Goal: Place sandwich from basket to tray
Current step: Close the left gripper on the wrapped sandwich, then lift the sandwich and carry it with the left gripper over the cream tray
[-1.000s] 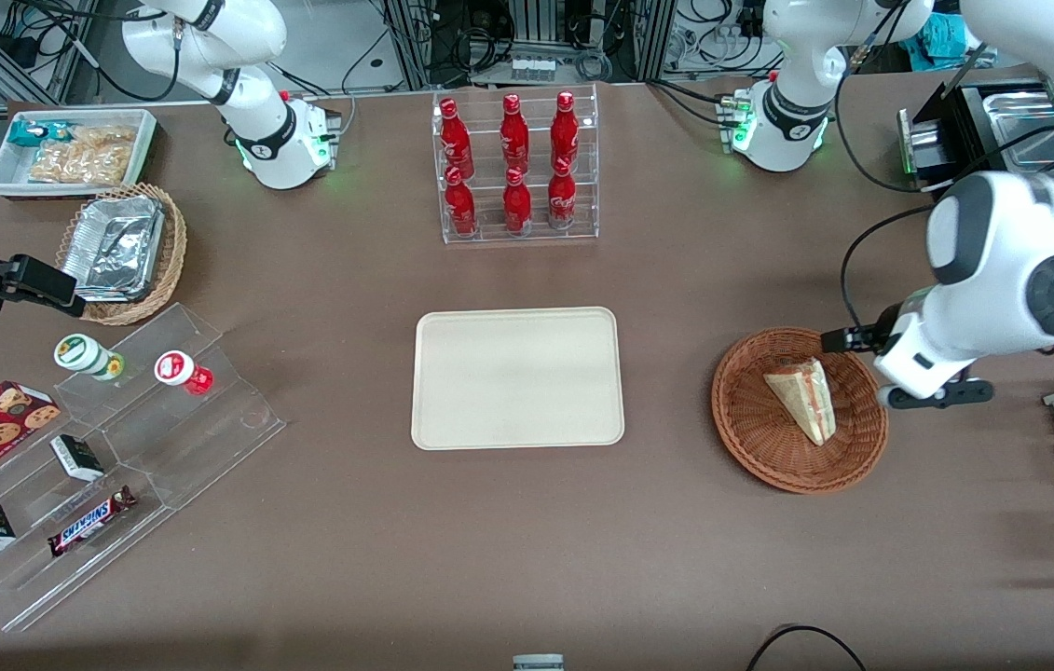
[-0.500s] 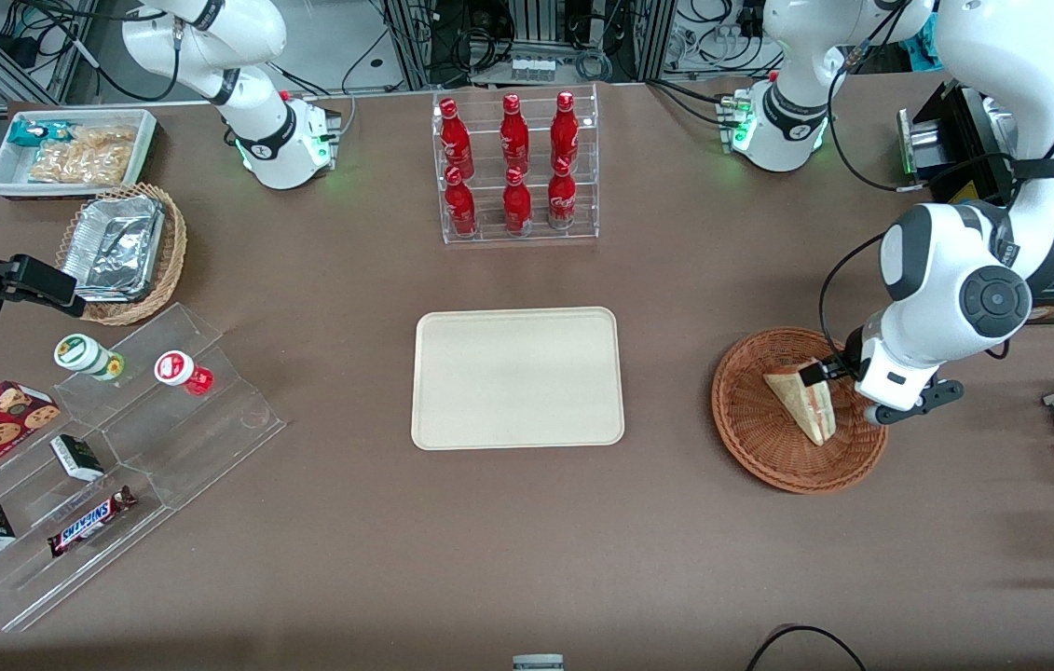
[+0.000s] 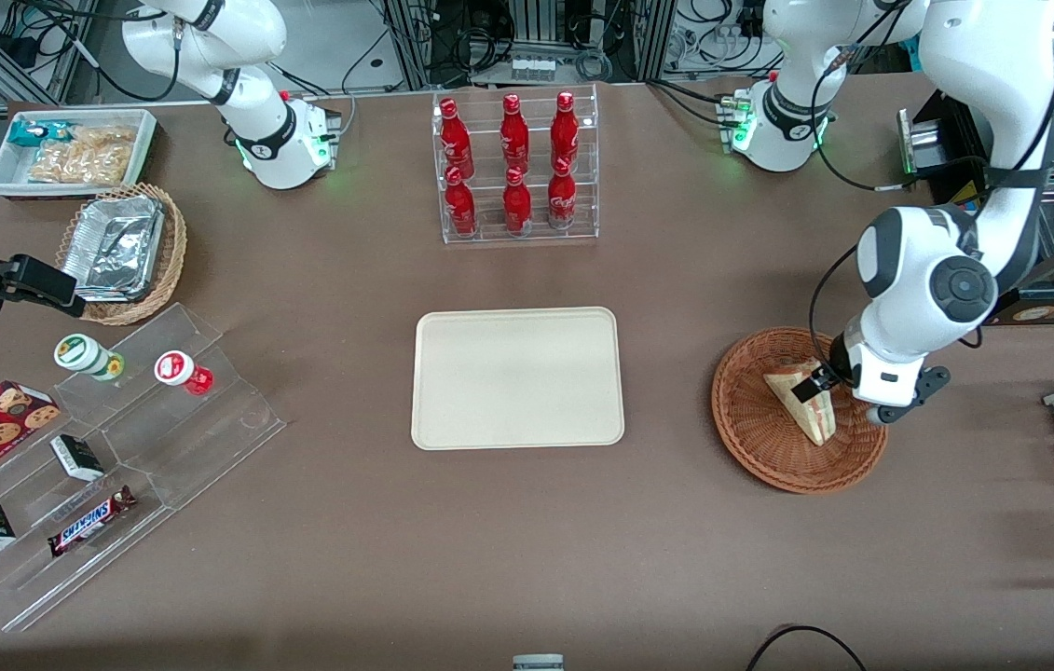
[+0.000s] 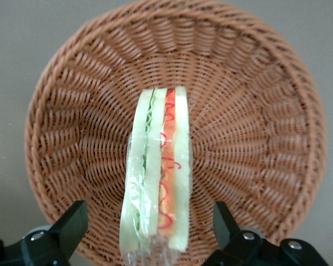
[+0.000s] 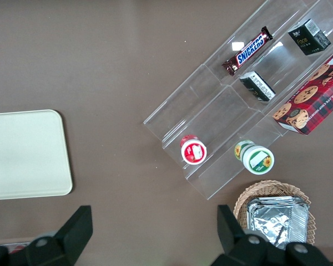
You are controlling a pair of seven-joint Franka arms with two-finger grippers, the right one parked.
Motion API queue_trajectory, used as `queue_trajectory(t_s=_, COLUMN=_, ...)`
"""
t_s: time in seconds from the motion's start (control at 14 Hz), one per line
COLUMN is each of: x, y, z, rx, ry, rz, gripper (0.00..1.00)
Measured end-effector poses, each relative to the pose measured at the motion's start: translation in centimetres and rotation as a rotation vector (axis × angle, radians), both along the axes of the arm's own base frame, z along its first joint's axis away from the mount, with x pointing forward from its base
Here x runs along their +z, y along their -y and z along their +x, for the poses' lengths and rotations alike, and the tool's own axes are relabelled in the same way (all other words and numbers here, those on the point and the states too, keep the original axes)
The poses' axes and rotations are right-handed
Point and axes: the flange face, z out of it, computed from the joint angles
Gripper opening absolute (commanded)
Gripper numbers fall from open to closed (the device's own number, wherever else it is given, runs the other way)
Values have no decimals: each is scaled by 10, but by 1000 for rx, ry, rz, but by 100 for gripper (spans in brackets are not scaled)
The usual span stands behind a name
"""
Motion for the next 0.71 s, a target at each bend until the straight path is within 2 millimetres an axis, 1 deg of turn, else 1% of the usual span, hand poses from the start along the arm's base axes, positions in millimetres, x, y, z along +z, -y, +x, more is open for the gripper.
queue_trajectory(t_s=0.07, x=-10, y=0, z=-4, rx=2, ry=-5, rz=0, gripper=100)
queue_trajectory(t_s=0.14, x=-19, y=0, z=-6, rx=4, ry=-16, rz=0, gripper=80)
queue_trajectory(t_s=0.21, x=-25, y=0, z=-7, rx=5, ry=-26, rz=0, gripper=36)
queue_trajectory(t_s=0.29, x=-29, y=0, z=-8, rx=6, ry=-32, rz=1, gripper=14)
queue_trajectory(t_s=0.36, x=-30, y=0, z=-8, rx=6, ry=-33, rz=1, gripper=9)
queue_trajectory(t_s=0.43, x=-29, y=0, z=-7, rx=6, ry=-31, rz=0, gripper=6)
queue_trajectory(t_s=0.57, x=-23, y=1, z=-2, rx=8, ry=-20, rz=-1, gripper=5)
queue_trajectory(t_s=0.71, x=-11, y=1, z=6, rx=8, ry=-46, rz=2, gripper=6)
